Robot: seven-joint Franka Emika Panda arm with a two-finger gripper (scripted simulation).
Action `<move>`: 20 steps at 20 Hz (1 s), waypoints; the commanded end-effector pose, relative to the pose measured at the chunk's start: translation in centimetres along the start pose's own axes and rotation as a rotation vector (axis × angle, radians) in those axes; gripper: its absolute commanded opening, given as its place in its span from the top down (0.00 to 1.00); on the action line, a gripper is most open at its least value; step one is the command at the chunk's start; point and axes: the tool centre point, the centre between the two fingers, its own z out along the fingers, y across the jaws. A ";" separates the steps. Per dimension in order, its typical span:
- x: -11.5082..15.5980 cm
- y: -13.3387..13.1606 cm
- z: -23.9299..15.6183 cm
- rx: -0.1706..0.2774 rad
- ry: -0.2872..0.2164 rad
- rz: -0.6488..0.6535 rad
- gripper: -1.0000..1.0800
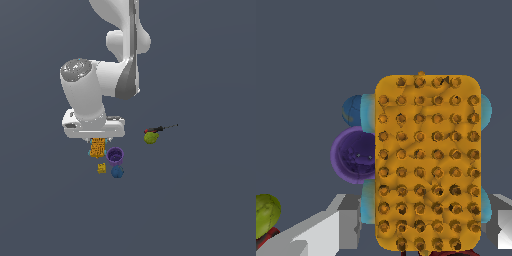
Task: Pick up a designated object from a clutter of objects.
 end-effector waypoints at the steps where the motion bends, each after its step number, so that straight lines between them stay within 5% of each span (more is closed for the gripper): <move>1: -0.9 -1.5 -2.0 -0.001 0.001 0.000 1.00; 20: -7.9 -13.6 -18.9 -0.005 0.001 0.000 1.00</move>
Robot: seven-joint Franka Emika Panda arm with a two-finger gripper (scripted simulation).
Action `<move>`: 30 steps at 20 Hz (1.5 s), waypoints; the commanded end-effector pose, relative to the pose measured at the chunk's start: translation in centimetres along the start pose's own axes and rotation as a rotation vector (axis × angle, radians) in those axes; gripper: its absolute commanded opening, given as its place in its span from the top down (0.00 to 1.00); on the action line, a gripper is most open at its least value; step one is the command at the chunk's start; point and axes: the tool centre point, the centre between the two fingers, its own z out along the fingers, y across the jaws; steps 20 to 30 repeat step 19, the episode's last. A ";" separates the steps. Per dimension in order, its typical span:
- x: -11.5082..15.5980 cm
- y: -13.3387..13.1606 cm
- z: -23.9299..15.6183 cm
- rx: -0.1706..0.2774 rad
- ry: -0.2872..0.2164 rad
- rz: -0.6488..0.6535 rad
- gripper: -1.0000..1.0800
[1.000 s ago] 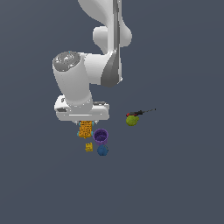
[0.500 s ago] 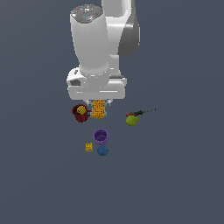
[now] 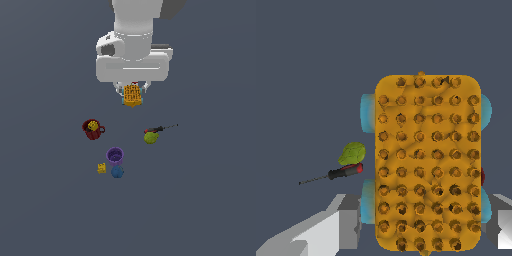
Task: Pick up a designated object from a clutter of objects.
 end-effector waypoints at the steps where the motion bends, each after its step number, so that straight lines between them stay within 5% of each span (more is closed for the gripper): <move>1: -0.9 -1.5 -2.1 0.000 0.000 0.001 1.00; 13: -3.0 -6.0 -8.4 0.003 0.000 0.000 1.00; 30: -3.0 -6.4 -8.9 0.003 0.000 0.000 1.00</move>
